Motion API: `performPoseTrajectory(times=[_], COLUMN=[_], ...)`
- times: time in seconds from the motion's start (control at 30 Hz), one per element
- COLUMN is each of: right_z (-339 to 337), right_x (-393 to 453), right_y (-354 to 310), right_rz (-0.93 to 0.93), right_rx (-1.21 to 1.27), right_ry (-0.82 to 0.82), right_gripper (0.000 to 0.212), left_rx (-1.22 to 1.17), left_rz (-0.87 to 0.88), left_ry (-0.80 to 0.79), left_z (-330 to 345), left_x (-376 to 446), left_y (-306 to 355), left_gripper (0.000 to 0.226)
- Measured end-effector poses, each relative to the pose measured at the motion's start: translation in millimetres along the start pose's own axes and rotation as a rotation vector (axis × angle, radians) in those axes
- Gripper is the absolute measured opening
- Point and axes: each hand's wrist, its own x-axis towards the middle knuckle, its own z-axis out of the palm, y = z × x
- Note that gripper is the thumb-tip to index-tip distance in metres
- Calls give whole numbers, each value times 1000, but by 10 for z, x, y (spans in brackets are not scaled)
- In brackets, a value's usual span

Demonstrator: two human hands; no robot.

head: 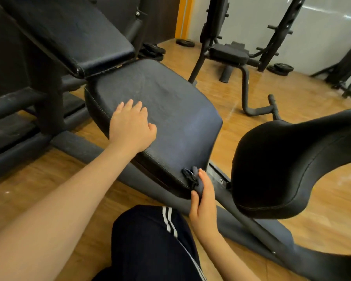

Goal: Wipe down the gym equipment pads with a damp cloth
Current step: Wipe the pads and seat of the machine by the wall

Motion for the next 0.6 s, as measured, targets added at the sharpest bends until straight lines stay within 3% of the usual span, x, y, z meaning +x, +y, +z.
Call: performPoseTrajectory(times=[0.13,0.3,0.43,0.6], right_z=[132,45,-62,129], right_x=[318,243,50,391], right_y=[-343,-313,-136,-546], right_rz=[-131,-129,-58,-130], right_rx=[-84,-128,-168,-254], right_ry=[-83,-160,-125,-160], right_gripper=[43,48,51,52], left_rx=[-7,-17,-35,-40], left_rz=[-2,4,12,10], left_ry=[-1,-1,-1,7], left_z=[-6,-17,-34,-44], left_x=[-2,-15,-32,-38], left_y=[6,-2,0,-3], left_gripper=[56,56,56,55])
